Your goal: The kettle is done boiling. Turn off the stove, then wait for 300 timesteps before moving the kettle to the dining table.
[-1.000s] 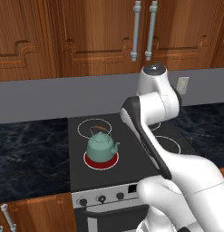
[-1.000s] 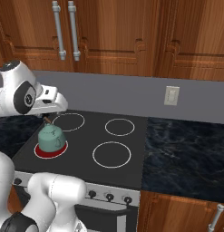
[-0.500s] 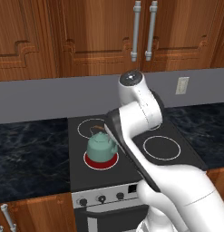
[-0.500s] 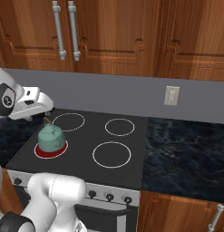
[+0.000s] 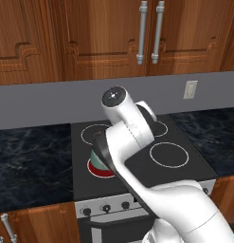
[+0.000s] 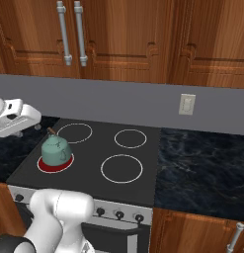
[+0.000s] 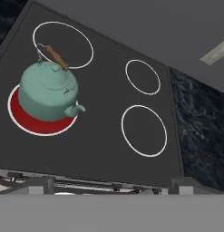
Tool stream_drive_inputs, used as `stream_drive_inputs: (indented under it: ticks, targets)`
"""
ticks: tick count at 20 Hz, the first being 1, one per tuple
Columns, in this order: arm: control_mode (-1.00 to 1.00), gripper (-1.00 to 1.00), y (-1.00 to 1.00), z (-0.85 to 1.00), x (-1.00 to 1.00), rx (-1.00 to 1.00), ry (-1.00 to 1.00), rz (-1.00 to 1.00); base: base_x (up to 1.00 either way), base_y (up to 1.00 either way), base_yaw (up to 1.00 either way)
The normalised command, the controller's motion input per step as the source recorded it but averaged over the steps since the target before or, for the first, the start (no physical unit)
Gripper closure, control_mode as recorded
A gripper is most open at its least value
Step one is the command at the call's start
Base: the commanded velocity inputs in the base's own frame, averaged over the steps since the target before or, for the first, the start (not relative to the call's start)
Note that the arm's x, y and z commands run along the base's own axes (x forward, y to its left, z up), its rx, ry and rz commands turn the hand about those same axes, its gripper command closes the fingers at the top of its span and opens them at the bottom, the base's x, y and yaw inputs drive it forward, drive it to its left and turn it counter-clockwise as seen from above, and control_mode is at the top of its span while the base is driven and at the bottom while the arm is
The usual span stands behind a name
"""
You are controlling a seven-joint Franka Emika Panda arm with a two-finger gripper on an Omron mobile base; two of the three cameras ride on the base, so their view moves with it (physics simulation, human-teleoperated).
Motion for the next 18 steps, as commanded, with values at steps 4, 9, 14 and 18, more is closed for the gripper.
stream_drive_inputs:
  ticks: [4, 9, 14, 18]
  targets:
    - [-1.00, -1.00, 0.27, -0.09, -0.19, -0.09, 0.00, 0.00, 0.00, 0.00, 0.00]
    - [-1.00, -1.00, 0.24, -0.18, -0.23, -0.09, -0.02, 0.01, 0.00, 0.00, 0.00]
    - [-1.00, -1.00, 0.15, -0.29, -0.32, -0.07, -0.07, 0.02, 0.00, 0.00, 0.00]
    - [-1.00, -1.00, 0.15, -0.32, -0.35, -0.06, -0.06, 0.03, 0.00, 0.00, 0.00]
